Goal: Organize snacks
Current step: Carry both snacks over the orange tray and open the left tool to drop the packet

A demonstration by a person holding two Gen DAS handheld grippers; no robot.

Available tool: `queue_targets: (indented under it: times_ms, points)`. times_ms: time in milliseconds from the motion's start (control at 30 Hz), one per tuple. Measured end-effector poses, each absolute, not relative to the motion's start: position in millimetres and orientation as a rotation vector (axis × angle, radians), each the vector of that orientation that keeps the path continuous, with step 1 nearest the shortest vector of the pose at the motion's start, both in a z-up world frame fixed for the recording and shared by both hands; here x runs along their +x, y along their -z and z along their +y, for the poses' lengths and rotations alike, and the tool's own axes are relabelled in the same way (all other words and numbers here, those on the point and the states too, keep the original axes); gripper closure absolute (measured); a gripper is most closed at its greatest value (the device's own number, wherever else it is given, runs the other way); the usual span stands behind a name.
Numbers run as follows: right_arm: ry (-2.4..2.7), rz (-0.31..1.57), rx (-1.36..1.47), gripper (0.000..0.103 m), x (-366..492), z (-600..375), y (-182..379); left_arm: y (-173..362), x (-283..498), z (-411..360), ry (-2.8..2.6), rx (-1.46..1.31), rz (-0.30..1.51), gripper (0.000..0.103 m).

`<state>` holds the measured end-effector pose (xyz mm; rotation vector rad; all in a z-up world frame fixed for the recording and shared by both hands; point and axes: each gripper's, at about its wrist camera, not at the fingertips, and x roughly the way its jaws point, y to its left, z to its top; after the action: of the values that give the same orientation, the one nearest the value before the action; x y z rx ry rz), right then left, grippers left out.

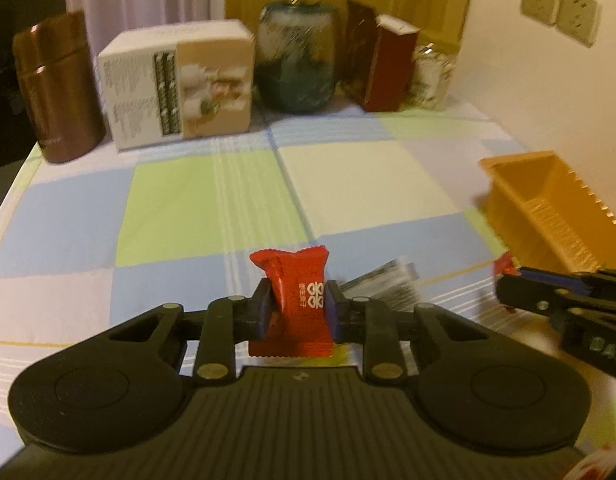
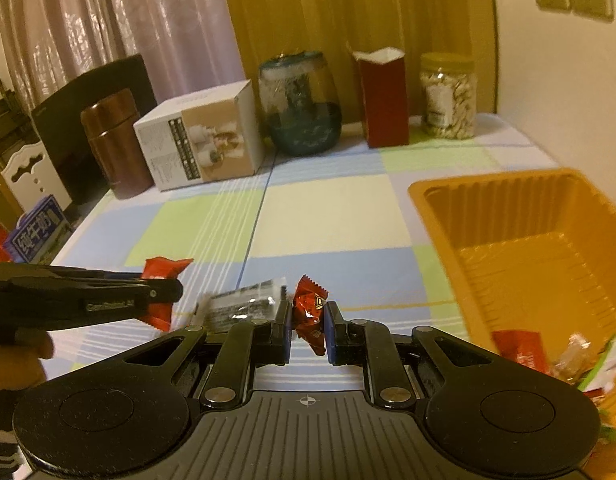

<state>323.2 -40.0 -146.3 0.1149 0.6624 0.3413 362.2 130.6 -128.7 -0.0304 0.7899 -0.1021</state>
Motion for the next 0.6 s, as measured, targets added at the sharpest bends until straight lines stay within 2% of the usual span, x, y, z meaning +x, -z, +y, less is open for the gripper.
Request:
queue_targets:
  times_ms: [300, 600]
  points:
    - [-0.250, 0.584, 0.098, 0.086, 302.8, -63.1, 125.8, 90.3, 336.8, 88.2, 0.214, -0.023, 0.704, 0.080]
    - [-0.090, 0.550, 0.152, 0.086, 271.8, -119.0, 116.8, 74.6, 318.6, 31.9, 0.365, -0.021, 0.672, 0.080]
